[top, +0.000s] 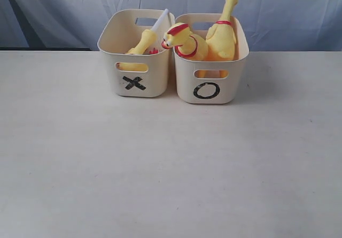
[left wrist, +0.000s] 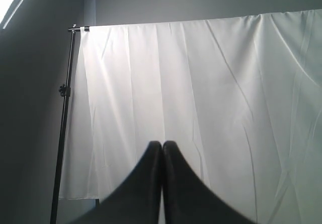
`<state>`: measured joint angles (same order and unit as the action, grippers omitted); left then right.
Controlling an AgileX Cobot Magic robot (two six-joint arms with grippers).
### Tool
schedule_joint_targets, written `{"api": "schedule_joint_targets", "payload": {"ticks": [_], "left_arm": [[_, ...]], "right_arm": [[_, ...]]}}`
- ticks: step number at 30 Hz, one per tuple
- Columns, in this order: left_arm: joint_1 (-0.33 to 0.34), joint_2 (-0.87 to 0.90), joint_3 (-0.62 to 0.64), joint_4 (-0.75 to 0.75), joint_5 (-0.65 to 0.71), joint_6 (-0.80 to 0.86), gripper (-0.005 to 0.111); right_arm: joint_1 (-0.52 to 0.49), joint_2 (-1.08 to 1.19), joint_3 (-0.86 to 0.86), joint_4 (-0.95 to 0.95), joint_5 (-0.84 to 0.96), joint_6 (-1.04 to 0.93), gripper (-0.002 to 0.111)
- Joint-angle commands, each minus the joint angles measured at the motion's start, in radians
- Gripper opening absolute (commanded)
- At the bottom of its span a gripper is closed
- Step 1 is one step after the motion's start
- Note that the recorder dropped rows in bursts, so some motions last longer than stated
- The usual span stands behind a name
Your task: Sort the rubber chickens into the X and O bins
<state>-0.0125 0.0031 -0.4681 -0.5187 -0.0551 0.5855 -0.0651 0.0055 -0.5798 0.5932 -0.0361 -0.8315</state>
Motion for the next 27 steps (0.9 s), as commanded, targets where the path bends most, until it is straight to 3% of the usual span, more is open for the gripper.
{"api": "schedule_joint_targets", "payload": {"ticks": [1,6,10,14,27], "left_arm": [[0.003,-0.003,0.0,0.002,0.006,-0.003,0.0],[0.003,-0.003,0.0,0.002,0.01,-0.003,0.0],[0.01,-0.003,0.036,0.11,0.016,-0.003,0.0],[0.01,-0.003,0.102,0.249,0.016,-0.003,0.0],[0.01,-0.003,0.354,0.378,0.01,-0.003,0.0]], "right_arm": [[-0.005,-0.006,0.005,0.003,0.002,-0.001,-0.001],[-0.005,-0.006,0.005,0.03,0.002,-0.001,-0.001],[-0.005,-0.006,0.012,0.016,-0.005,-0.001,-0.001],[-0.005,-0.006,0.066,-0.164,-0.011,-0.001,-0.001],[-0.005,-0.006,0.389,-0.495,-0.002,-0.001,-0.001]]}}
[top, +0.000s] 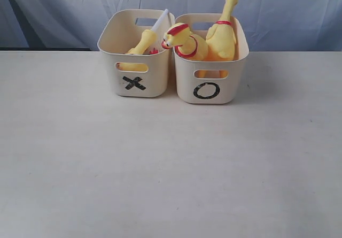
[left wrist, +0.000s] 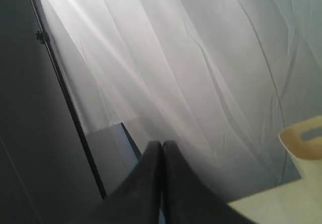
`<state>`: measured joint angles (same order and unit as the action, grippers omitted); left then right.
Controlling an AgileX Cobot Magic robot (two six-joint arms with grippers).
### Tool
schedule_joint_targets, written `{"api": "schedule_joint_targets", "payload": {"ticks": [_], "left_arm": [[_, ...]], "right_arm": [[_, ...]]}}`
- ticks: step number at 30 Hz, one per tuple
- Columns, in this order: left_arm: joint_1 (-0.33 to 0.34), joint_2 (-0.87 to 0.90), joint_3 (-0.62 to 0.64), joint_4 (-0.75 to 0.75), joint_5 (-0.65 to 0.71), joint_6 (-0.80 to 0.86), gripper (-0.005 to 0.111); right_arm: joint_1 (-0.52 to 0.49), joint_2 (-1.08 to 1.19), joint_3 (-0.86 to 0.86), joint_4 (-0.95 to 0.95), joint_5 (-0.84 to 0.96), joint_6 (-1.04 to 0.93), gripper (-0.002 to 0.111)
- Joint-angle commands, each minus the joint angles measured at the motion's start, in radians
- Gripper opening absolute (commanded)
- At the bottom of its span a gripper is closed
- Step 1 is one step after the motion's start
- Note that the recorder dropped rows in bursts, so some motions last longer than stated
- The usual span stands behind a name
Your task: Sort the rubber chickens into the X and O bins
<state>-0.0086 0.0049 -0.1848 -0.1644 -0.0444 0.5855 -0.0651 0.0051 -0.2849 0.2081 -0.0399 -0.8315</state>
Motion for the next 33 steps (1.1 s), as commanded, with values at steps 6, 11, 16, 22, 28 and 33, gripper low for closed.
{"api": "schedule_joint_targets", "payload": {"ticks": [6,11,16,22,28,33], "left_arm": [[0.006,-0.005,0.165,0.024,-0.001,-0.003,0.0],[0.006,-0.005,0.185,0.024,0.009,-0.003,0.0],[0.006,-0.005,0.185,0.028,0.062,-0.003,0.0],[0.006,-0.005,0.185,0.078,0.195,-0.003,0.0],[0.006,-0.005,0.185,0.08,0.271,-0.003,0.0],[0.006,-0.005,0.185,0.08,0.275,-0.003,0.0]], "right_arm": [[-0.005,-0.005,0.254,-0.181,0.006,-0.001,-0.001],[-0.005,-0.005,0.285,-0.181,0.098,-0.001,-0.001],[-0.005,-0.005,0.285,-0.226,0.211,-0.001,-0.001],[-0.005,-0.005,0.285,-0.278,0.297,-0.001,-0.001],[-0.005,-0.005,0.285,-0.287,0.323,-0.001,-0.001],[-0.005,-0.005,0.285,-0.285,0.331,-0.001,-0.001]]}}
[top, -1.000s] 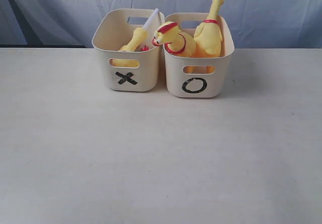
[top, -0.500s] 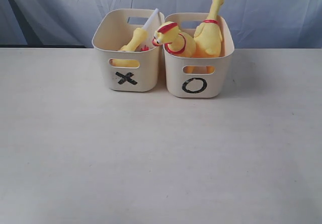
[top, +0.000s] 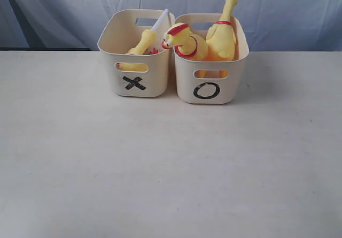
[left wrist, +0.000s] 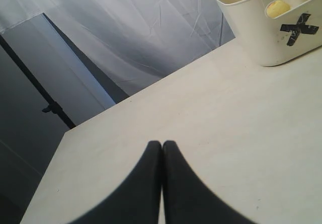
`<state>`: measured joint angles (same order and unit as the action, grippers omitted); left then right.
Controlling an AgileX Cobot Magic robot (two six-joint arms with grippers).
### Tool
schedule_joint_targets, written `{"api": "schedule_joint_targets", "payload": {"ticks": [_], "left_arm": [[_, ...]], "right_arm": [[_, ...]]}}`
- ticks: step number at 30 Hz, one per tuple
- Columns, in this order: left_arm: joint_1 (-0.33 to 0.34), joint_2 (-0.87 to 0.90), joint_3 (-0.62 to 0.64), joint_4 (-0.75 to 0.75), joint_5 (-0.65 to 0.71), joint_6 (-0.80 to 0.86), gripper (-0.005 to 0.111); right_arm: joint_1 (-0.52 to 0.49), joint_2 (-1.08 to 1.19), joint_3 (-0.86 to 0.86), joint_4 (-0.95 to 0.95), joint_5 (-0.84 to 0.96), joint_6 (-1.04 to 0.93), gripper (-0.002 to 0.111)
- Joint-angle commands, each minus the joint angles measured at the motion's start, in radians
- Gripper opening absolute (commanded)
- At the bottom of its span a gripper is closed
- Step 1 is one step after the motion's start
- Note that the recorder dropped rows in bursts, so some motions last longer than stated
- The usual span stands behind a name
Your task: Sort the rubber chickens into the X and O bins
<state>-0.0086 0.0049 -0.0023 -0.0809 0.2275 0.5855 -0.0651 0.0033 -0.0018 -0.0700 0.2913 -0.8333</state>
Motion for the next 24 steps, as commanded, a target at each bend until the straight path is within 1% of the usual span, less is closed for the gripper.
{"api": "schedule_joint_targets", "payload": {"ticks": [1,4,9,14,24], "left_arm": [[0.006,-0.005,0.002,-0.003,0.003,-0.003,0.0],[0.006,-0.005,0.002,-0.003,0.003,-0.003,0.0],[0.006,-0.005,0.002,-0.003,0.003,-0.003,0.0],[0.006,-0.005,0.002,-0.003,-0.018,-0.003,0.0],[0.006,-0.005,0.002,0.012,-0.018,-0.003,0.0]], "right_arm": [[-0.005,-0.003,0.002,-0.007,0.003,0.001,-0.001],[-0.005,-0.003,0.002,0.028,0.002,0.001,-0.001],[-0.005,-0.003,0.002,0.137,0.004,0.001,-0.001],[-0.005,-0.003,0.002,0.143,0.003,0.001,-0.001],[-0.005,-0.003,0.002,0.146,-0.011,0.001,-0.001]]}}
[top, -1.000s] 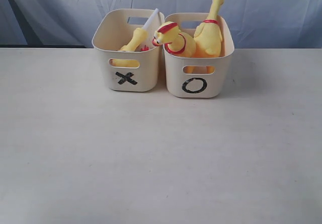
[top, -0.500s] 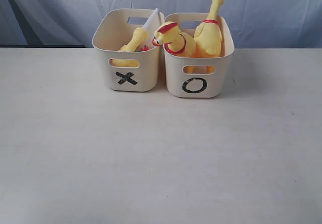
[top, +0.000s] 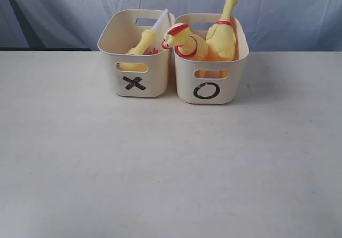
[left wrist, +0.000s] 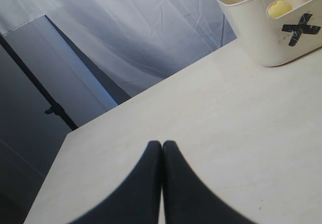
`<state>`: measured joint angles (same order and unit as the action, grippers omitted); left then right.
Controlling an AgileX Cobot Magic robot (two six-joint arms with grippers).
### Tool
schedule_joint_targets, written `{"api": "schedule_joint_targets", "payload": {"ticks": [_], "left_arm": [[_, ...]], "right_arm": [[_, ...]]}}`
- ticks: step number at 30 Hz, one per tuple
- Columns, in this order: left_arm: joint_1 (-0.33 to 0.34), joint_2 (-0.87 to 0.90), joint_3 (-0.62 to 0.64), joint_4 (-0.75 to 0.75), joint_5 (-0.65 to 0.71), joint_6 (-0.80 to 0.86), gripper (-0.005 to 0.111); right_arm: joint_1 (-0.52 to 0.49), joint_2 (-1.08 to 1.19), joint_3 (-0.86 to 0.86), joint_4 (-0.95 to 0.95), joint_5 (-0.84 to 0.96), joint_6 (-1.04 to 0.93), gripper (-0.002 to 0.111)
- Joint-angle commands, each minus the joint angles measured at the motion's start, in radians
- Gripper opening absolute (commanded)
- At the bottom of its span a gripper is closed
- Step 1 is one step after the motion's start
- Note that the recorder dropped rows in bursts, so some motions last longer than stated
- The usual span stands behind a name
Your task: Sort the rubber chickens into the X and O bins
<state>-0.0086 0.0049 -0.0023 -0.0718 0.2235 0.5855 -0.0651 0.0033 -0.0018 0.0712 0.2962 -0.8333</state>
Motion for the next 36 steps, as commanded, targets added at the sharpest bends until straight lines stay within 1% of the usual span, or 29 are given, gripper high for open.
{"api": "schedule_joint_targets", "payload": {"ticks": [1,15,18,22,25,28,30,33,36], "left_arm": [[0.006,-0.005,0.002,0.002,-0.014,-0.003,0.0],[0.006,-0.005,0.002,0.002,-0.014,-0.007,0.0],[0.006,-0.005,0.002,-0.003,-0.014,-0.007,0.0],[0.006,-0.005,0.002,-0.005,-0.012,-0.017,0.0],[0.006,-0.005,0.002,-0.005,-0.012,-0.142,0.0],[0.006,-0.005,0.002,-0.005,-0.012,-0.348,0.0],[0.006,-0.005,0.002,-0.005,-0.012,-0.443,0.0],[0.006,-0.005,0.002,-0.005,-0.012,-0.485,0.0],[0.006,-0.005,0.002,-0.005,-0.012,-0.526,0.0]], "right_arm": [[-0.005,-0.003,0.002,0.005,-0.016,0.001,-0.001],[-0.005,-0.003,0.002,0.005,-0.015,0.004,-0.001],[-0.005,-0.003,0.002,0.005,-0.015,0.102,-0.001],[-0.005,-0.003,0.002,0.005,-0.015,0.286,-0.001],[-0.005,-0.003,0.002,0.005,-0.015,0.314,-0.001],[-0.005,-0.003,0.002,0.005,-0.015,0.314,-0.001],[-0.005,-0.003,0.002,0.01,-0.013,0.314,-0.001],[-0.005,-0.003,0.002,0.01,-0.013,0.355,-0.001],[-0.005,-0.003,0.002,0.01,-0.013,0.486,-0.001]]}}
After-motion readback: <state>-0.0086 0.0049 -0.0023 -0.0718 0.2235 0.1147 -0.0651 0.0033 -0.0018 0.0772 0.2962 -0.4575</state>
